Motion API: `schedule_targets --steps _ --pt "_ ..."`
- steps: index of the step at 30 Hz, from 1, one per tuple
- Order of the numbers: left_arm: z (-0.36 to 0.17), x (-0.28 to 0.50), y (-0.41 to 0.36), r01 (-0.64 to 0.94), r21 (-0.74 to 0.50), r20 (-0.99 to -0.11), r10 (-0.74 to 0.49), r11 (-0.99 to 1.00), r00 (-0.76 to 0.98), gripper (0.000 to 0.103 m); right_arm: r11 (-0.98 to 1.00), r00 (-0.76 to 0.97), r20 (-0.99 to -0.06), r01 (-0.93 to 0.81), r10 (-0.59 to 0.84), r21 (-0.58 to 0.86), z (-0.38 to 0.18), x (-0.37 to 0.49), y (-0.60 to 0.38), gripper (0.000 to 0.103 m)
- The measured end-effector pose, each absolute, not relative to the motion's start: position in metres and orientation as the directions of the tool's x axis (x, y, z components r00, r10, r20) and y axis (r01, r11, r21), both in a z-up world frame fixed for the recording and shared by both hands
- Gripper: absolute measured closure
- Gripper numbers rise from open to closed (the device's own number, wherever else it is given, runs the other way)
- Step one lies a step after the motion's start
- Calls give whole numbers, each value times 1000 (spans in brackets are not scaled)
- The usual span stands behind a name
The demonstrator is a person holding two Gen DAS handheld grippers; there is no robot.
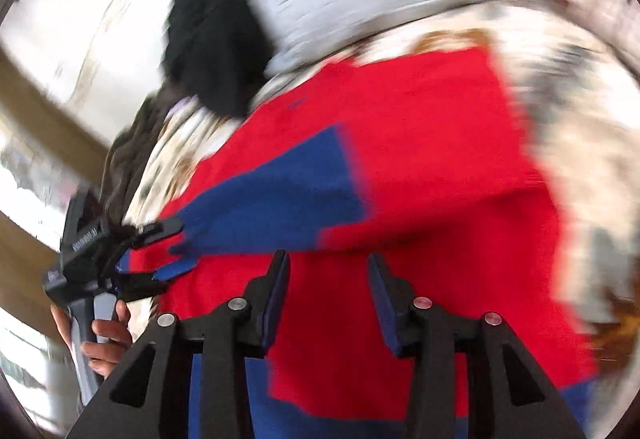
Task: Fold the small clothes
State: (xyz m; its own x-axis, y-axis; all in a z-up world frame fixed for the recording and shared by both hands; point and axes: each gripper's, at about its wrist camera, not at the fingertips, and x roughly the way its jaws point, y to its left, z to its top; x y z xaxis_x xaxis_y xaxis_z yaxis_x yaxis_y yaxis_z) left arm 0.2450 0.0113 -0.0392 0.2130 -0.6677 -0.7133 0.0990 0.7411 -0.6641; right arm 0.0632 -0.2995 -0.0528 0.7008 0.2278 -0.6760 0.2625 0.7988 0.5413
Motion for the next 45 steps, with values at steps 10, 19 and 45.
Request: schedule_targets --steps 10,19,45 --pt "9 241 35 133 -607 -694 -603 784 394 97 602 784 -597 397 170 693 -72 43 -398 56" --pt "-2 247 23 137 -565 -746 -574 814 337 97 704 771 -591 283 236 651 -71 74 -378 99" --pt "-41 238 5 201 -461 -829 -500 864 249 88 717 731 -680 443 60 539 -81 89 -391 77"
